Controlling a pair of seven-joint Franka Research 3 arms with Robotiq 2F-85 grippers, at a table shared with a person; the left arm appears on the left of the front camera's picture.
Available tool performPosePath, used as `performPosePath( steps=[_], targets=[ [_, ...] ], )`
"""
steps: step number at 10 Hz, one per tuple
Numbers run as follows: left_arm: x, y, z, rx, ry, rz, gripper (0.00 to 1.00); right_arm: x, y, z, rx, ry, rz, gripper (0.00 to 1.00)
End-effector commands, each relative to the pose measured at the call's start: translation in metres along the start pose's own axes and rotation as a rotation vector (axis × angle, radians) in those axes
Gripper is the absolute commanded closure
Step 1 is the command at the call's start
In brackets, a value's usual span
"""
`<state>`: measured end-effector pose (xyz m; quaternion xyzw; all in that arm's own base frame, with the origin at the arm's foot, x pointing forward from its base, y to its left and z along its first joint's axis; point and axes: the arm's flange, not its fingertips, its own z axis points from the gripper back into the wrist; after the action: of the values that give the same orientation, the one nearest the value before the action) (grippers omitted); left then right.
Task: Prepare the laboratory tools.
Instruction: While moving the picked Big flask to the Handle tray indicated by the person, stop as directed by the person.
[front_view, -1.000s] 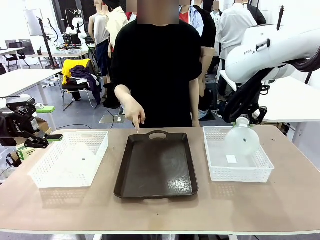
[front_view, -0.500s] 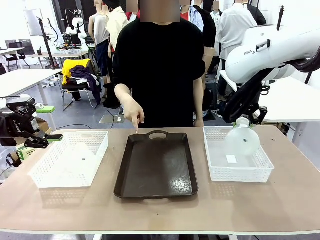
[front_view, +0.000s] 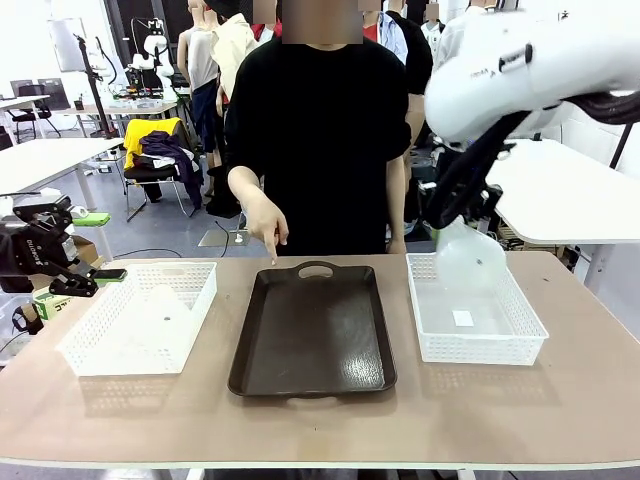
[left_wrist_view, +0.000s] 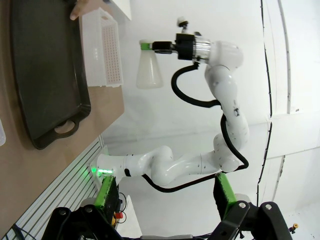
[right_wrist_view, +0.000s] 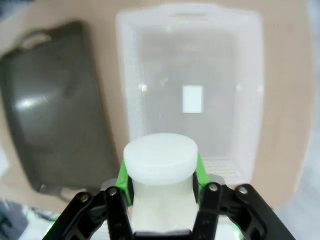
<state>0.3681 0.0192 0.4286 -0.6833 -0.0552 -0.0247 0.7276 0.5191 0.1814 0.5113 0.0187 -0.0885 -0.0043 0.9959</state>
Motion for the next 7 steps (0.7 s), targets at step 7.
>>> performPosePath(
  steps=[7],
  targets=[
    [0.000, -0.002, 0.001, 0.000, -0.005, -0.006, 0.00, 0.007, 0.179, 0.027, 0.051, -0.033, 0.572, 1.00]
  ],
)
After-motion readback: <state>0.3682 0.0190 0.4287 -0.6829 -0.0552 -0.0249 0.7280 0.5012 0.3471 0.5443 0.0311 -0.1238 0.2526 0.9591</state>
